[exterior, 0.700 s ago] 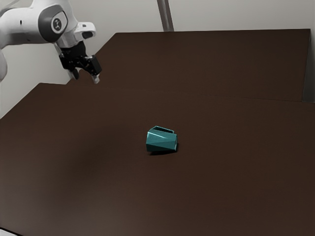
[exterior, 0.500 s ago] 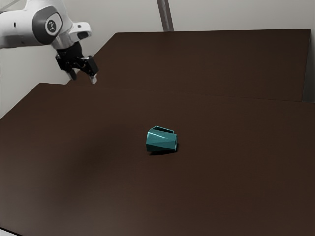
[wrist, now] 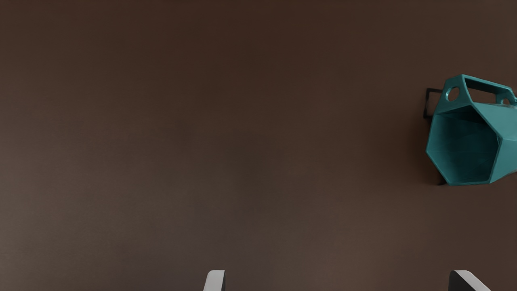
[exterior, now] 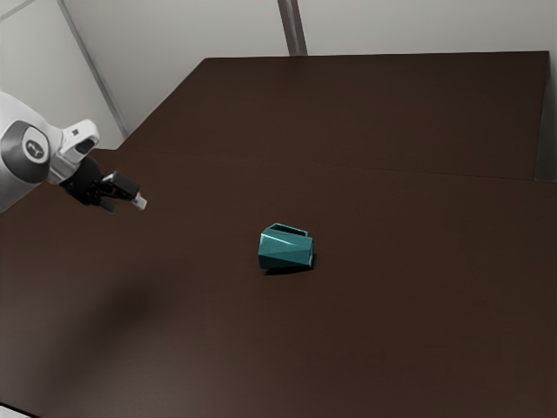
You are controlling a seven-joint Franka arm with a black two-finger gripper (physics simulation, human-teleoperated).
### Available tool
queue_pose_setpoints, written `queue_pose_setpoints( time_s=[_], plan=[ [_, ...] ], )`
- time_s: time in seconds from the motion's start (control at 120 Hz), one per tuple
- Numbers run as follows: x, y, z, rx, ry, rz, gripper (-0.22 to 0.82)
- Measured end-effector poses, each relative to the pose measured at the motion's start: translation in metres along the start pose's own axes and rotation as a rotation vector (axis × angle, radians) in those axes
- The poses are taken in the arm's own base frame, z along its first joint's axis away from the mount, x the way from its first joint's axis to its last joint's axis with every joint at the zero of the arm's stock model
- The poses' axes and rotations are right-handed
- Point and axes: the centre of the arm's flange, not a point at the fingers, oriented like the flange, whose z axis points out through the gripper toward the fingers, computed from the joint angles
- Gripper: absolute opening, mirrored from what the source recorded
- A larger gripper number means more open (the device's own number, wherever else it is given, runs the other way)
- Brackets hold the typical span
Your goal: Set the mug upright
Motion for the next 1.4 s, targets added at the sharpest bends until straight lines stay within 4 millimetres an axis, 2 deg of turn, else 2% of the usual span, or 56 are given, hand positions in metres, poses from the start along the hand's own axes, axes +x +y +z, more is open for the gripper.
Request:
queue_pose_setpoints(
  time_s=[0.175,0.3,0.417,0.467,0.567,0.65,0.817,1.125,1.275,1.4],
  plan=[
    [-0.003,-0.033,0.021,-0.093,0.105,0.019,0.6],
    [-0.003,-0.043,0.041,-0.159,0.172,0.056,0.6],
    [-0.006,-0.049,0.072,-0.2,0.199,0.092,0.6],
    [-0.007,-0.047,0.077,-0.212,0.22,0.118,0.6],
    [-0.031,-0.029,0.09,-0.234,0.243,0.167,0.6],
    [-0.037,-0.023,0.1,-0.231,0.259,0.208,0.6],
    [-0.043,-0.033,0.125,-0.193,0.256,0.254,0.6],
    [-0.035,-0.031,0.136,-0.165,0.31,0.32,0.6],
    [-0.033,-0.013,0.144,-0.184,0.326,0.356,0.6],
    [-0.03,0.012,0.157,-0.209,0.319,0.408,0.6]
  ],
)
